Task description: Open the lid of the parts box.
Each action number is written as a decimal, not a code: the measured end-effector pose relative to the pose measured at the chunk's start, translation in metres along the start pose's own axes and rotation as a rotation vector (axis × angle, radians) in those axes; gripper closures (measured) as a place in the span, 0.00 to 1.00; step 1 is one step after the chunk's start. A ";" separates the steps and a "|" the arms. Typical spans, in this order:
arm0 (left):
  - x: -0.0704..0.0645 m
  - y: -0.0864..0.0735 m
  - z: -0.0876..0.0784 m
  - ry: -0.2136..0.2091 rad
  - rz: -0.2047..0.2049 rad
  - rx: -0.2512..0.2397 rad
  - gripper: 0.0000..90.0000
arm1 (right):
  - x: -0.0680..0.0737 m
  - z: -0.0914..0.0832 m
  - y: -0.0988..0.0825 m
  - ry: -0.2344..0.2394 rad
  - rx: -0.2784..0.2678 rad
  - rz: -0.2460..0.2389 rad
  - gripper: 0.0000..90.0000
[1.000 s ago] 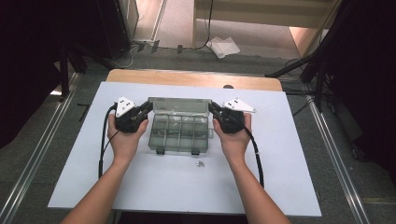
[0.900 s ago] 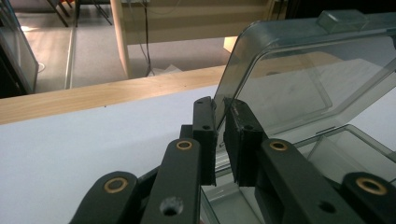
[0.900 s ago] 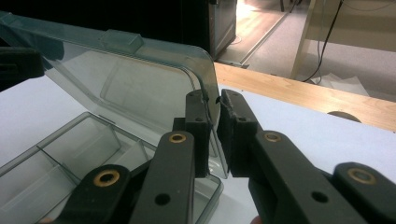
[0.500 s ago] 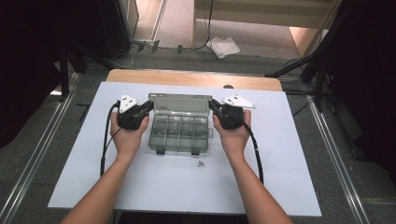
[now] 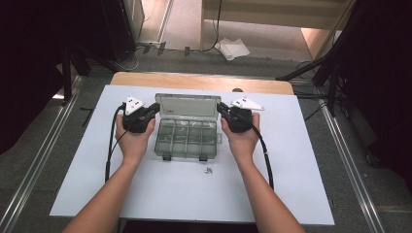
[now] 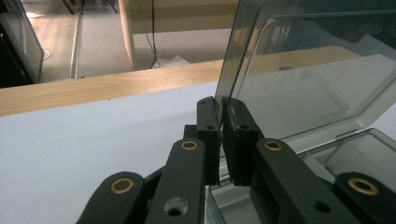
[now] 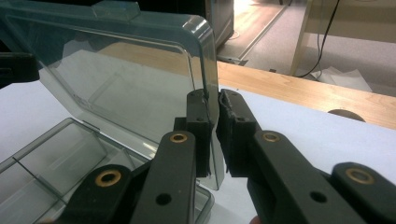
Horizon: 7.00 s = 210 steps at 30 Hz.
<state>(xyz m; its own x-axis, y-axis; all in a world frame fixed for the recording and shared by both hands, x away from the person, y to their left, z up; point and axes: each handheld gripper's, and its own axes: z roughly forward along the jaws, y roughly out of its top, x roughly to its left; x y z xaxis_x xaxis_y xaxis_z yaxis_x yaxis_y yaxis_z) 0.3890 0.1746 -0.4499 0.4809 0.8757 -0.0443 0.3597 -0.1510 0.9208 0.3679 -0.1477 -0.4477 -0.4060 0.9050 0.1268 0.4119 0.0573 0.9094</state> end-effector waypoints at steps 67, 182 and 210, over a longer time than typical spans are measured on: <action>0.011 -0.004 0.029 0.011 -0.056 0.051 0.94 | -0.012 0.030 -0.014 -0.004 0.068 0.026 0.94; 0.011 -0.019 -0.021 -0.120 -0.051 -0.006 0.45 | -0.027 0.012 -0.032 0.181 0.222 -0.019 0.33; 0.001 -0.048 -0.096 -0.150 0.030 -0.093 0.00 | -0.009 -0.020 -0.041 0.289 0.331 -0.135 0.00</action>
<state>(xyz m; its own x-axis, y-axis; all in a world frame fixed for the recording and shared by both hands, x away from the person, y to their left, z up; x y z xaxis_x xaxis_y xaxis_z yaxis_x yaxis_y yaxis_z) 0.2955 0.2263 -0.4570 0.6067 0.7920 -0.0676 0.2712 -0.1263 0.9542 0.3386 -0.1662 -0.4782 -0.6655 0.7283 0.1634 0.5587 0.3409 0.7560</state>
